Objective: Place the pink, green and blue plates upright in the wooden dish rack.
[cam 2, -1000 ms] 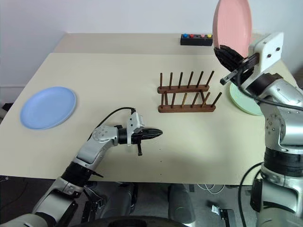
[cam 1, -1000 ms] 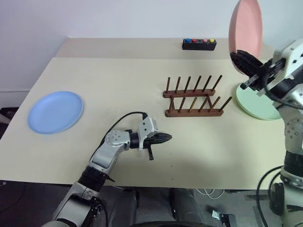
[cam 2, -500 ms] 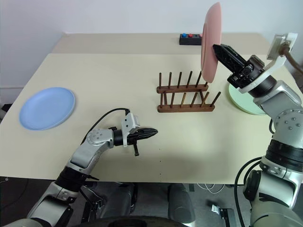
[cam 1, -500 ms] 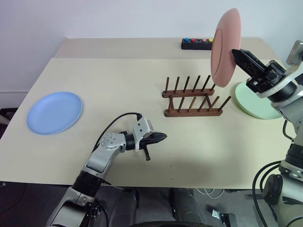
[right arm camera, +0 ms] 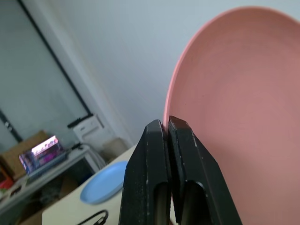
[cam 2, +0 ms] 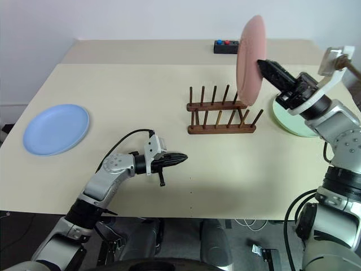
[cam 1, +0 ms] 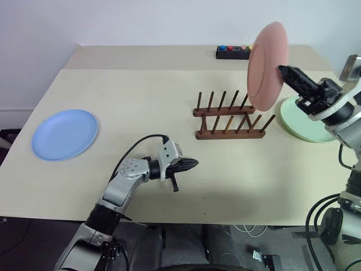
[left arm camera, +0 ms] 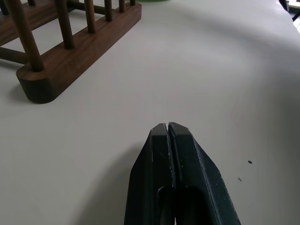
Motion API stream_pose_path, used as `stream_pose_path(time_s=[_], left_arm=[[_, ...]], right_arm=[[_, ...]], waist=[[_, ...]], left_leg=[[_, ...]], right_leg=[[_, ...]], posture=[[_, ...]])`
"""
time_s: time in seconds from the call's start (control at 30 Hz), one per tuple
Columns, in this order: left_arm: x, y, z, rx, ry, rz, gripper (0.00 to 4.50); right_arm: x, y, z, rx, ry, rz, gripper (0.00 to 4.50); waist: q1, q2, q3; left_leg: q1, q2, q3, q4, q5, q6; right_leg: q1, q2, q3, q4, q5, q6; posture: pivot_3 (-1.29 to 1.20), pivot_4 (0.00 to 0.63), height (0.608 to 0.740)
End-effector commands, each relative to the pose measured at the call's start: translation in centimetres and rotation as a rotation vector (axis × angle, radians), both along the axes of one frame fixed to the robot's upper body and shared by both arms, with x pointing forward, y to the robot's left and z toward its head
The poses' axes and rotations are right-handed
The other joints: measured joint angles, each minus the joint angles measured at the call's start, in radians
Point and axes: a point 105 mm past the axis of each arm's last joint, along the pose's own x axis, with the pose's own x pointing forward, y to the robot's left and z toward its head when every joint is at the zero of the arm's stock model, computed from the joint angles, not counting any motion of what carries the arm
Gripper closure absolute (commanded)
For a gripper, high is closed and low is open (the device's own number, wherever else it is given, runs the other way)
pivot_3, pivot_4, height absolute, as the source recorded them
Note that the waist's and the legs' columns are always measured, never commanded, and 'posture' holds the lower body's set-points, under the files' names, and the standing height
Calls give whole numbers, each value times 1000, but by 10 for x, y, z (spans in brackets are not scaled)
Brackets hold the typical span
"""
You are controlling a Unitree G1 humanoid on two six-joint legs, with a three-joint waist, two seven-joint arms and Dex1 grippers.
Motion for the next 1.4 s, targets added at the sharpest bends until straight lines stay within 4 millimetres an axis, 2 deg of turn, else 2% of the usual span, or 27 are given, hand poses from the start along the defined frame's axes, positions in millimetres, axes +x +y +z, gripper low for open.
stream_pose_path(time_s=[0.03,0.1,0.37,0.77,1.07,1.17,1.33,1.4], left_arm=[[-2,0,10,-22,-29,-4,4500],[-2,0,10,-20,-27,-4,4500],[-2,0,10,-13,-28,0,4500],[-1,0,11,-14,-29,5,4500],[0,0,12,-17,-31,12,4500],[1,0,12,-18,-32,13,4500],[1,0,11,-18,-32,17,4500],[1,0,11,-18,-32,18,4500]], right_arm=[[-6,-12,20,22,-80,-11,4465],[-6,-14,19,32,-71,-3,4465],[-4,-12,-10,34,41,41,4465],[9,-32,-27,108,138,-24,4465],[13,-39,-31,94,128,-64,4465],[16,-40,-31,94,128,-82,3620],[18,-43,-29,97,117,-106,1191],[19,-45,-28,88,107,-128,1191]], waist=[[0,0,0],[-2,0,0],[-1,0,0],[-2,0,0],[-2,0,0],[-2,0,0],[-2,0,0],[-2,0,0]], left_leg=[[0,0,0,0,0,0],[0,0,0,0,0,0],[0,0,0,0,0,0],[0,0,0,0,0,0],[-1,0,0,0,0,0],[-1,0,0,0,0,0],[-1,0,0,0,0,0],[0,0,0,0,0,0]], right_leg=[[0,0,0,0,0,0],[0,0,0,0,0,0],[0,0,0,0,0,0],[0,0,0,0,0,0],[0,0,0,0,0,0],[0,0,0,0,0,0],[0,0,0,0,0,0],[-1,0,0,0,0,0]], posture=[[0,150,734],[0,150,734],[0,150,734],[0,150,734],[0,150,734],[0,150,734],[0,150,734],[0,150,734]])
